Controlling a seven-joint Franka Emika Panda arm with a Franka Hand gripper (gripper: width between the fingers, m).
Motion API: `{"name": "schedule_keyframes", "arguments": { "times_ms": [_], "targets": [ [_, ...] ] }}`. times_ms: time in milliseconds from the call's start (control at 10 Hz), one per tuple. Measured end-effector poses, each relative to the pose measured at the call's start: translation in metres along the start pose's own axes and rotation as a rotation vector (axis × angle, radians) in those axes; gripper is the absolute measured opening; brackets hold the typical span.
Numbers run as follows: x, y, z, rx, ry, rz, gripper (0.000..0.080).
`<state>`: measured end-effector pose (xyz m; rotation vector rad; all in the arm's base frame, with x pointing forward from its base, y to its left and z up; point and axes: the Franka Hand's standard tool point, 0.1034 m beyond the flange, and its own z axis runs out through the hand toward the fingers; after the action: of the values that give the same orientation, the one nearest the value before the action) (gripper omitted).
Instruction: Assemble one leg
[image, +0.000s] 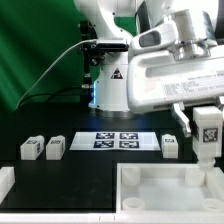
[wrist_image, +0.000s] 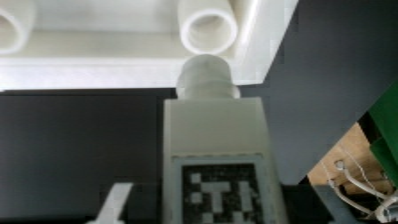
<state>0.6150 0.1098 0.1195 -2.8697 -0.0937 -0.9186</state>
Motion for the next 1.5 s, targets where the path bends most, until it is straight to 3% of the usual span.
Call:
{"name": "schedule_keyframes", "arguments": {
  "times_ms": [300,700,1200,1400,1500],
  "targets": [
    [-0.012,-0.009,0.022,0.008,-0.016,0.011,0.0291],
    [-0.009,-0.003,0.027,0.002,-0.015,0.014,0.0291],
    [-0.032,-0.002,0.043,0.000,-0.032,0.016,0.0291],
    [-0.032,-0.003,0.044,-0.022,-0.020,0.048,0.0291],
    [-0.031,-0.005,0.045,-0.062,-0.020,0.100,0.0291]
  ]
}}
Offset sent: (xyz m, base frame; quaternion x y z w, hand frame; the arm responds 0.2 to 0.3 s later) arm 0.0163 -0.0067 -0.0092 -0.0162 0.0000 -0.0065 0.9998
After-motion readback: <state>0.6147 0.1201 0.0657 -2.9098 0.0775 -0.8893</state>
